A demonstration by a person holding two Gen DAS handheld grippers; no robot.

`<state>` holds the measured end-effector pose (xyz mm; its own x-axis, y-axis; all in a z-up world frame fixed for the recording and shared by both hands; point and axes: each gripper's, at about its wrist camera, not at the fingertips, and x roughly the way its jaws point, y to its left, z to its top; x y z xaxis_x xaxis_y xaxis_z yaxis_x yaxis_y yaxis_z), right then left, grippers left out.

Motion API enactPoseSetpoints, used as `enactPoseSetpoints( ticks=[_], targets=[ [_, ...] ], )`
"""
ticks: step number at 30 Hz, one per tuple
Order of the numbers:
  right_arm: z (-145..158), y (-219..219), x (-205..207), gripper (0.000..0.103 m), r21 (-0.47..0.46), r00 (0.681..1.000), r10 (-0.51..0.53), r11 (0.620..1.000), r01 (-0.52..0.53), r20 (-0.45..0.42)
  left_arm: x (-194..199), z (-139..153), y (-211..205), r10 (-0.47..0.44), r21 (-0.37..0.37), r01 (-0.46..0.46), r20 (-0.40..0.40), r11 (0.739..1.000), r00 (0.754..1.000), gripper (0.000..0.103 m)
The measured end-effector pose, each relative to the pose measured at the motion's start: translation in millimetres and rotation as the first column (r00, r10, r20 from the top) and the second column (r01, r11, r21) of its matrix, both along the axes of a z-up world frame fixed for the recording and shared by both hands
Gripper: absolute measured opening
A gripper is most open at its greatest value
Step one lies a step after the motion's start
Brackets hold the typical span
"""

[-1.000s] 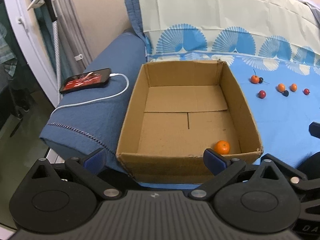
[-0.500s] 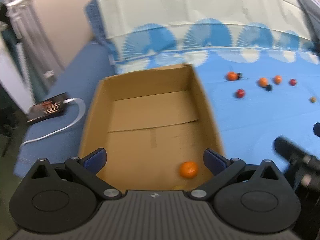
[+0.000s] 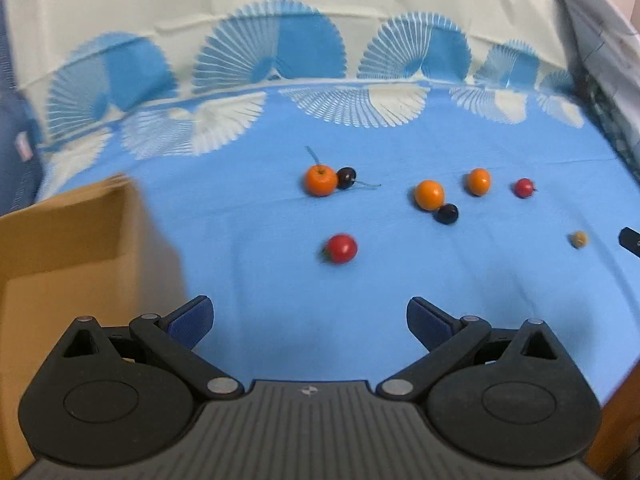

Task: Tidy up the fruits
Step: 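Grasp the red cherry tomato with the left tool while the right tool grasps the olive-green fruit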

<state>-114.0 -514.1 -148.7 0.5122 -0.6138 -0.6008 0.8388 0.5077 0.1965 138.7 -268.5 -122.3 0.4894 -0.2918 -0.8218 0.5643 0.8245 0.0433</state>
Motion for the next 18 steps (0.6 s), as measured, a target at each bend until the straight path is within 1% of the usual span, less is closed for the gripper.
enactPoseSetpoints(
  ticks=[2,4,5,8,10,11,12,13,15,18],
  targets=[
    [-21.8,-28.6,12.4,0.102,0.024,1.0,-0.01,1.0,0.01,-0.013,14.6,-19.4,-21.5,-0.004,0.012,0.004,0.021,1.0,1.0,0.103],
    [-45.1,-52.4,27.9,0.102,0.017,0.999,-0.014,1.0,0.014,-0.048,29.3,-40.1,-42.9,-0.017,0.014,0.017,0.048,1.0,0.999,0.103],
    [-56.1,-62.4,34.5,0.102,0.015,0.998,-0.018,1.0,0.019,-0.067,36.0,-50.2,-51.9,-0.019,0.029,0.018,0.053,0.999,0.998,0.103],
    [-85.8,-86.0,52.8,0.102,0.022,0.996,-0.027,0.999,0.029,-0.09,58.4,-80.4,-71.3,-0.025,0.069,0.023,0.028,0.997,0.999,0.103],
    [-106.6,-94.0,61.7,0.102,0.029,0.991,-0.033,0.999,0.037,-0.13,66.9,-102.1,-78.4,-0.003,0.107,-0.001,0.041,0.994,0.999,0.103],
    [-113.7,-94.8,66.5,0.102,-0.01,0.988,-0.034,0.999,0.033,-0.154,68.0,-110.1,-79.7,0.021,0.131,-0.028,0.057,0.991,0.998,0.103],
    [-117.8,-83.9,70.2,0.102,-0.09,0.983,-0.028,0.996,0.012,-0.181,68.7,-117.3,-80.2,0.046,0.128,-0.055,0.072,0.99,0.996,0.103],
    [-120.6,-82.0,71.9,0.102,-0.11,0.982,-0.033,0.994,0.012,-0.186,65.5,-118.7,-75.1,0.076,0.072,-0.083,0.097,0.994,0.992,0.103],
    [-121.0,-85.4,68.7,0.102,-0.083,0.986,-0.038,0.996,0.025,-0.16,64.8,-122.8,-72.5,0.12,0.045,-0.125,0.094,0.991,0.988,0.103],
    [-122.5,-83.6,68.7,0.102,-0.088,0.986,-0.039,0.996,0.025,-0.161,71.8,-123.8,-70.0,0.123,0.026,-0.125,0.068,0.992,0.99,0.103]
  ],
)
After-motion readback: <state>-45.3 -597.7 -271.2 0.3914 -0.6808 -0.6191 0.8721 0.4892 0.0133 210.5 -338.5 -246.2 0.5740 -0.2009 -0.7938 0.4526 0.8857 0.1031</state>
